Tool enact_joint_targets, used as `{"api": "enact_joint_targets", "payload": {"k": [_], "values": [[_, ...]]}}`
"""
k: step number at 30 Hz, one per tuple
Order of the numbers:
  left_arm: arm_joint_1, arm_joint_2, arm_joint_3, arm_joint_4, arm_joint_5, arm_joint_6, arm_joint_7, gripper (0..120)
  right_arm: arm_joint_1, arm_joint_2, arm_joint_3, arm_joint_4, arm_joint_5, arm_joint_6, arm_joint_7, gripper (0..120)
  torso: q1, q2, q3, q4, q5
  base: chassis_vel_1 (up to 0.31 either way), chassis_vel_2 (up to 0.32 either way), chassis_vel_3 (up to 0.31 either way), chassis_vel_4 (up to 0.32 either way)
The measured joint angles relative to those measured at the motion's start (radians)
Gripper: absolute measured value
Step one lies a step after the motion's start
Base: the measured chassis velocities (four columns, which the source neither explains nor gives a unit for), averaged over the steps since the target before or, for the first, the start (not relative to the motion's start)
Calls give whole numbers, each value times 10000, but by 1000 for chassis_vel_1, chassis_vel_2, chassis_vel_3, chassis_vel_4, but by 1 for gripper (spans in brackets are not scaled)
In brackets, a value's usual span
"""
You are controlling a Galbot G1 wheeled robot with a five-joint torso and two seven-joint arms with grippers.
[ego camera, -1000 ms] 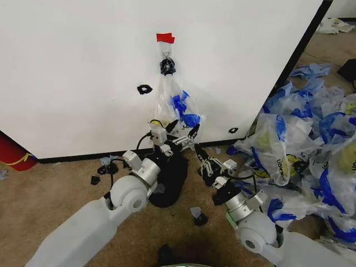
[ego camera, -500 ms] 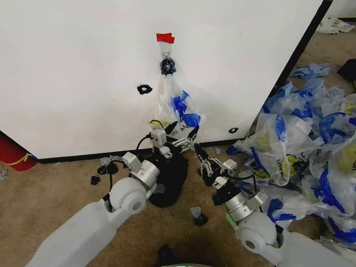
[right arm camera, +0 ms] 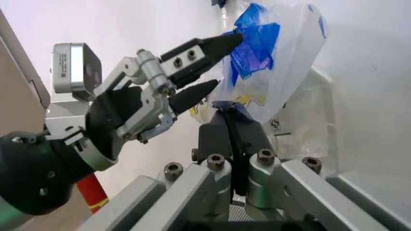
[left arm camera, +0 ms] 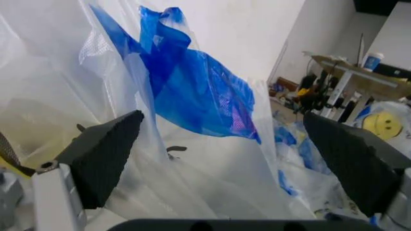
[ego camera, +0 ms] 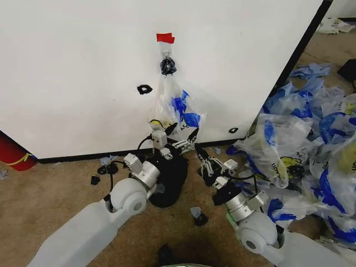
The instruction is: Pick up the garbage bag from the wall and place it over the trash bin.
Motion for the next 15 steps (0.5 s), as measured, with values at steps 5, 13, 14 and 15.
{"api": "enact_joint_targets", "payload": {"k": [5, 13, 14, 15], "values": [[-96, 109, -19, 147, 216, 46, -4, 99, 1, 16, 1, 0, 1, 6, -2, 0, 0, 0, 0, 0, 0, 0, 0, 0, 0], [-149, 381, -121, 224, 342, 61, -5, 99, -28, 6, 79, 13, 3, 12, -2, 0, 0, 0, 0, 0, -1, 0, 0, 0, 0], [-135, 460, -171, 218, 348, 63, -6, 99, -34, 7, 89, 14, 3, 14, -3, 0, 0, 0, 0, 0, 0, 0, 0, 0, 0], [-121, 496, -200, 199, 348, 69, -10, 99, -35, 9, 89, 14, 3, 14, -3, 0, 0, 0, 0, 0, 0, 0, 0, 0, 0]]}}
